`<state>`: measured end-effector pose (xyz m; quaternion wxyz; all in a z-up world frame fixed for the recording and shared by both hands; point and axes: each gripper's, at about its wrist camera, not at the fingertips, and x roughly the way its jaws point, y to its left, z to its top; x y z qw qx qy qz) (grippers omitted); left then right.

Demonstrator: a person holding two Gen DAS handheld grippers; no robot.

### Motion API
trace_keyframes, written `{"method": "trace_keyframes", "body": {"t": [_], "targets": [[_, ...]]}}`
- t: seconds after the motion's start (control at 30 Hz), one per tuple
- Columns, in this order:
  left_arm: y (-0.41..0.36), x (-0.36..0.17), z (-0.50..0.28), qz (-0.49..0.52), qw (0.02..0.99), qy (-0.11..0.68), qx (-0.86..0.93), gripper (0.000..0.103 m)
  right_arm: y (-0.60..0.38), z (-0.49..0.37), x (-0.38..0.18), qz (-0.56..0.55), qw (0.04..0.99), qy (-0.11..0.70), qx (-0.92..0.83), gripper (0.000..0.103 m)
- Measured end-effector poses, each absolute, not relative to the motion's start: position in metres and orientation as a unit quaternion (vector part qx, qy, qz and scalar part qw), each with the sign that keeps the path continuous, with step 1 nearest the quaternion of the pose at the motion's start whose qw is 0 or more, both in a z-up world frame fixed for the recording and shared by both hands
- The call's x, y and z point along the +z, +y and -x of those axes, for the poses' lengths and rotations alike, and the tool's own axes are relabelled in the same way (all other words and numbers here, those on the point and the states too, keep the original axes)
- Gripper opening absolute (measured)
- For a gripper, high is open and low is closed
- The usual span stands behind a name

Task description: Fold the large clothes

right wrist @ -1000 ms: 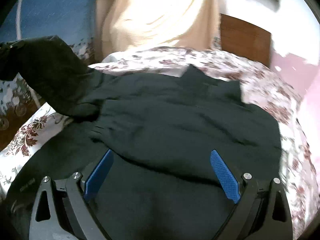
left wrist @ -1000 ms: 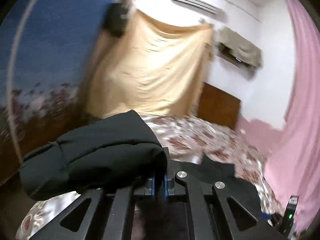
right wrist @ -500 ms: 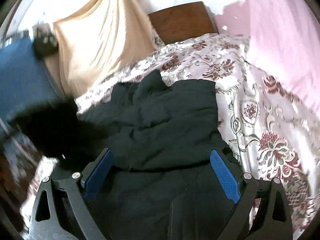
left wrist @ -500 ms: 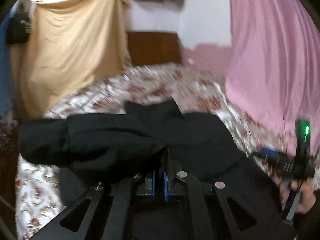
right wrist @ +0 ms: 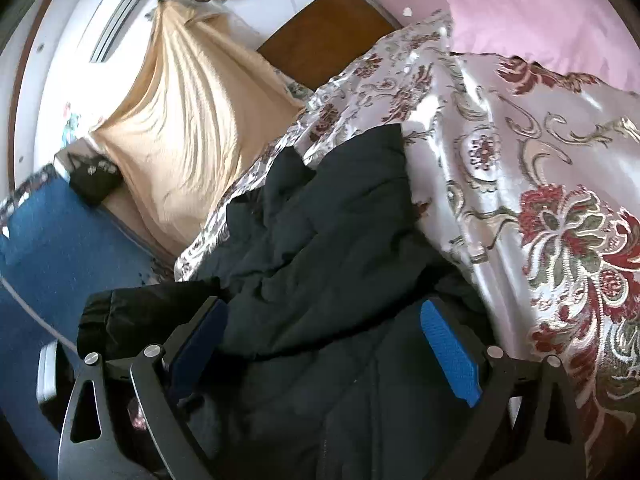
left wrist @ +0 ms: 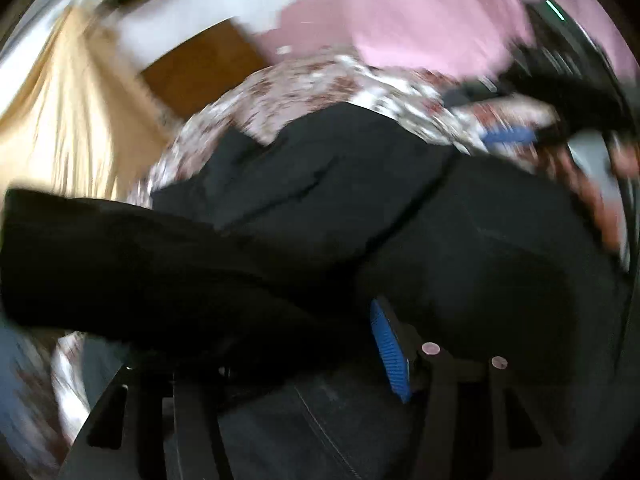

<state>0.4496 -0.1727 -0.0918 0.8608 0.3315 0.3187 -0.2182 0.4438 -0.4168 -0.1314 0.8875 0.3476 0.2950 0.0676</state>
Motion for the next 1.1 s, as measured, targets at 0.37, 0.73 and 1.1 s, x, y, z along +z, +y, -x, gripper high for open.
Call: {"method": "trace_keyframes", "body": {"t": [0.37,0.73,1.1], "targets": [[-0.162,-0.073,-0.444,-0.265,0.858,0.348,-0.268,0.062,-0.45,-0.449,-0.157,-0.45,0.841,0.276,0.122,0.096],[-0.017,-0.06,-0.469,-0.001,0.929,0.357,-0.095,0.088,-0.393,-0.468,-0.152,-0.375,0.847,0.336,0.173,0.089],[0.084,-0.079,-0.506,0.104,0.904,0.414,0.007,0.089,-0.335,-0.479,-0.161,-0.322,0.833,0.427,0.144,0.013]]}}
